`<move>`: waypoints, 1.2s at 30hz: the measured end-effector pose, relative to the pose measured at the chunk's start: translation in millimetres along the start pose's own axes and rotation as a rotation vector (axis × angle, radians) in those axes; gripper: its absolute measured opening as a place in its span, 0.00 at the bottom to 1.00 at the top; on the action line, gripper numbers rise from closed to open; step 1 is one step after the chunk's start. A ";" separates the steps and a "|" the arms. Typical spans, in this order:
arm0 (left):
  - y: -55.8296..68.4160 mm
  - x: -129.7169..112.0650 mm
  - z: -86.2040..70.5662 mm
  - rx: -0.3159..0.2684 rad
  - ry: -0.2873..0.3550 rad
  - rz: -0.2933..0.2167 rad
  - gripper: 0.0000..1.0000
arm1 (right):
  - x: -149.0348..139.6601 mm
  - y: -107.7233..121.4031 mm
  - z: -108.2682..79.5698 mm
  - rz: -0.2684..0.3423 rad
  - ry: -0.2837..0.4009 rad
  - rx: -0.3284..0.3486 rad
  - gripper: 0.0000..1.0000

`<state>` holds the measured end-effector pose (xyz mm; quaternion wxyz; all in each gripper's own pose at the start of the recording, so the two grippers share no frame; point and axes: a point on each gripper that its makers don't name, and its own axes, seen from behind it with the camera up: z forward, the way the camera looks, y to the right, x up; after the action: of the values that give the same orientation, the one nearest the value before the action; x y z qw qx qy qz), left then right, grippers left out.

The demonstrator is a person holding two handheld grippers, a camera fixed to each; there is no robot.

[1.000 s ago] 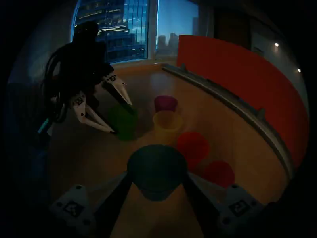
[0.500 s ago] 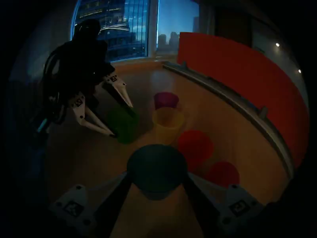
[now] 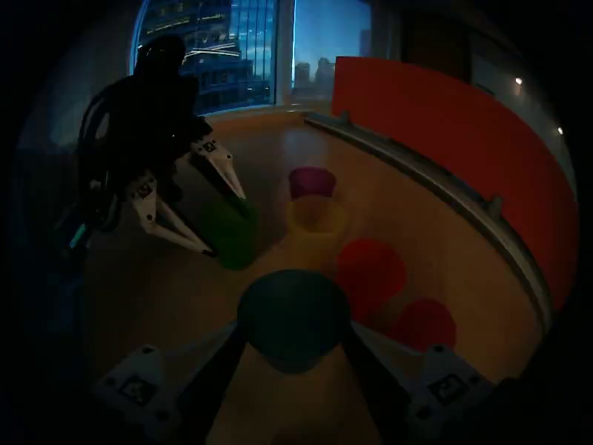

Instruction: Pour water

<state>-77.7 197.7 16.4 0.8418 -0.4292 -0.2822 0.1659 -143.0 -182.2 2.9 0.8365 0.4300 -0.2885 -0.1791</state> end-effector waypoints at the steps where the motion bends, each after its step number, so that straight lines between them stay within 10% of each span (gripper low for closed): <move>1: -0.1 -1.0 -0.6 0.000 0.000 -0.003 0.88 | -0.1 -0.2 0.7 -0.001 0.000 0.000 0.94; 36: -2.6 -28.0 -20.1 0.020 -0.032 -0.046 0.94 | -5.2 -13.5 23.0 0.017 0.008 0.007 0.96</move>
<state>-87.1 168.9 -0.3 0.8449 -0.4117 -0.3037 0.1562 -162.3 -201.2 0.7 0.8377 0.4313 -0.2894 -0.1690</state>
